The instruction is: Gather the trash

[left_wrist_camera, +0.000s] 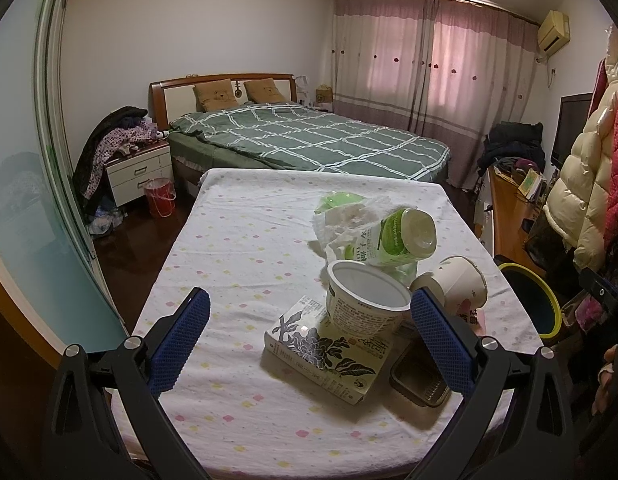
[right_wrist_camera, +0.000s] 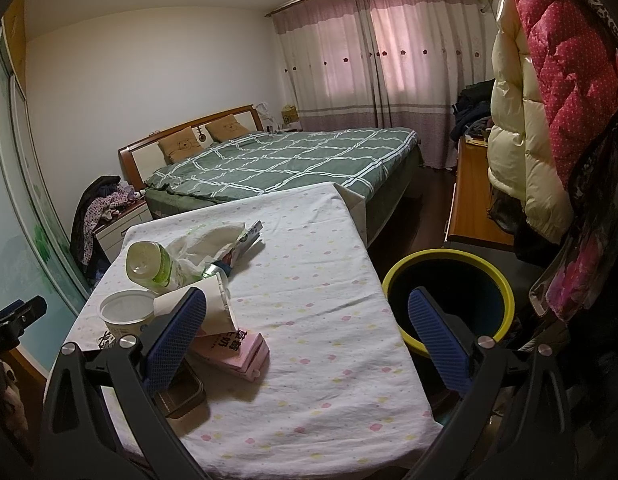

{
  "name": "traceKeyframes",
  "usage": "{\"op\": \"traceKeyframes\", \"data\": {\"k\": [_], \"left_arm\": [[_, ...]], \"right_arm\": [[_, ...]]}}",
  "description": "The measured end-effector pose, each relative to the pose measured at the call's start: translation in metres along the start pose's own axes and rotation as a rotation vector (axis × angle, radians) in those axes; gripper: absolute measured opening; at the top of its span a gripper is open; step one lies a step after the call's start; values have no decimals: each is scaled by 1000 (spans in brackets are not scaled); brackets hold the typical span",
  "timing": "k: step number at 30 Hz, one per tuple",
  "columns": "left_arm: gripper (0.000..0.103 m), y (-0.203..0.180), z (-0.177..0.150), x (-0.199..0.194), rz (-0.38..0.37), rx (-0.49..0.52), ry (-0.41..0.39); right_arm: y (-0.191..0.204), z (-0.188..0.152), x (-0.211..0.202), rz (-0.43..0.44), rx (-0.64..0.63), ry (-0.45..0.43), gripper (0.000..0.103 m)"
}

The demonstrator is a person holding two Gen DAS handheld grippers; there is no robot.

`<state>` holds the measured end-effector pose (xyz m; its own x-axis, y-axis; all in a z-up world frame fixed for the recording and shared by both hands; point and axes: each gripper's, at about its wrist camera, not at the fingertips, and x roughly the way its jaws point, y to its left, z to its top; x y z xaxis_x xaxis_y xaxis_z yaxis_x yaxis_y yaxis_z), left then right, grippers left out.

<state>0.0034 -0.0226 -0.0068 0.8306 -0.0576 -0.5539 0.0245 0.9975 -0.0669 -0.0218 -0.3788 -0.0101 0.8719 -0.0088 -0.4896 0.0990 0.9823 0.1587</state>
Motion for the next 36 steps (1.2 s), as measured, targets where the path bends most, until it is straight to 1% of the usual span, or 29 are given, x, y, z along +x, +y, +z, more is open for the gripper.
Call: {"op": "traceKeyframes", "data": {"k": [14, 19, 26, 32, 36], "left_arm": [[99, 0, 1, 2, 3, -2, 3], [99, 5, 0, 4, 15, -20, 5], [99, 19, -1, 11, 31, -41, 18], [99, 28, -6, 23, 37, -50, 43], [99, 34, -7, 33, 35, -59, 64]], "right_arm": [[1, 0, 2, 3, 0, 5, 97], [11, -4, 11, 29, -11, 12, 97], [40, -17, 37, 88, -73, 62, 97], [75, -27, 72, 167, -144, 131, 97], [96, -29, 96, 186, -205, 166, 97]]}}
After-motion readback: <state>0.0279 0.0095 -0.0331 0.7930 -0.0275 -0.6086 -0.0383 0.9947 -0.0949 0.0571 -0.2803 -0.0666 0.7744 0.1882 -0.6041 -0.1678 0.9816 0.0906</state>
